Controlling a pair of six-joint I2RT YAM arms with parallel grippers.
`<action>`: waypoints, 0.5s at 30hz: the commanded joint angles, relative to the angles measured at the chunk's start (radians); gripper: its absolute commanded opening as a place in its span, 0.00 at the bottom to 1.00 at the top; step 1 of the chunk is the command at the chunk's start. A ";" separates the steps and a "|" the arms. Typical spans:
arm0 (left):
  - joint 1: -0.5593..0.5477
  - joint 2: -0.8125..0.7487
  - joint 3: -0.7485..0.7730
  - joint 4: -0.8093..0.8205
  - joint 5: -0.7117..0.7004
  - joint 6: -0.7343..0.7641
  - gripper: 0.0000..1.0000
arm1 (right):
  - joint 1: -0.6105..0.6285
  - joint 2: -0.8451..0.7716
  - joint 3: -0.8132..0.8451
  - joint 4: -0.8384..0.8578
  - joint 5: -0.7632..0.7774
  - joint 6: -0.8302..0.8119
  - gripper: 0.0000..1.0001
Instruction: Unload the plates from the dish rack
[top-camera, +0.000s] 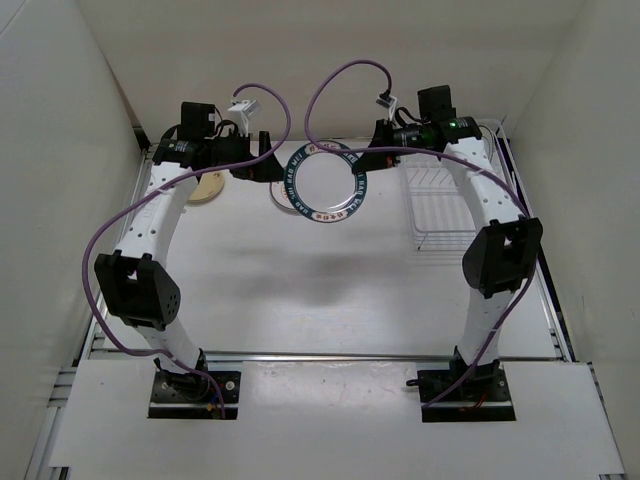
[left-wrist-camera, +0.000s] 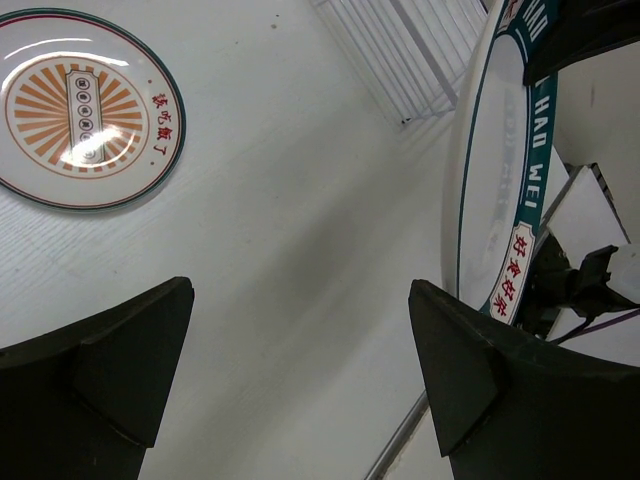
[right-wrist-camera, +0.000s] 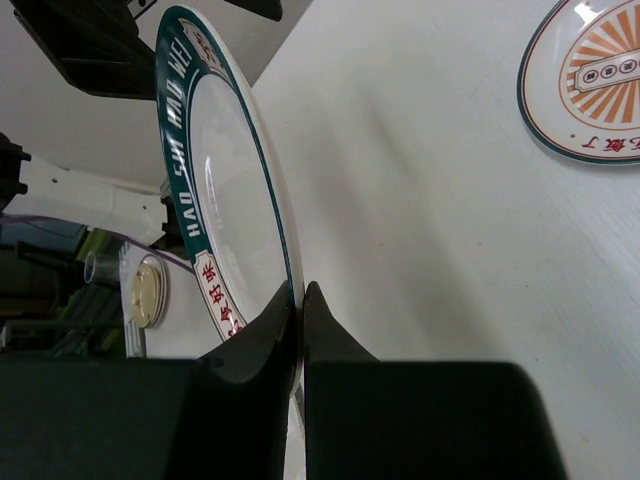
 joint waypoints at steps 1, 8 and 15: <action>-0.005 -0.016 0.010 0.012 0.094 0.001 1.00 | 0.015 0.012 0.048 0.060 -0.064 0.019 0.00; -0.005 -0.038 0.010 0.012 -0.046 0.010 0.99 | -0.021 -0.046 0.001 0.014 -0.031 -0.018 0.00; -0.005 -0.038 0.001 0.021 -0.184 -0.036 0.88 | -0.068 -0.096 -0.062 -0.020 0.091 -0.079 0.00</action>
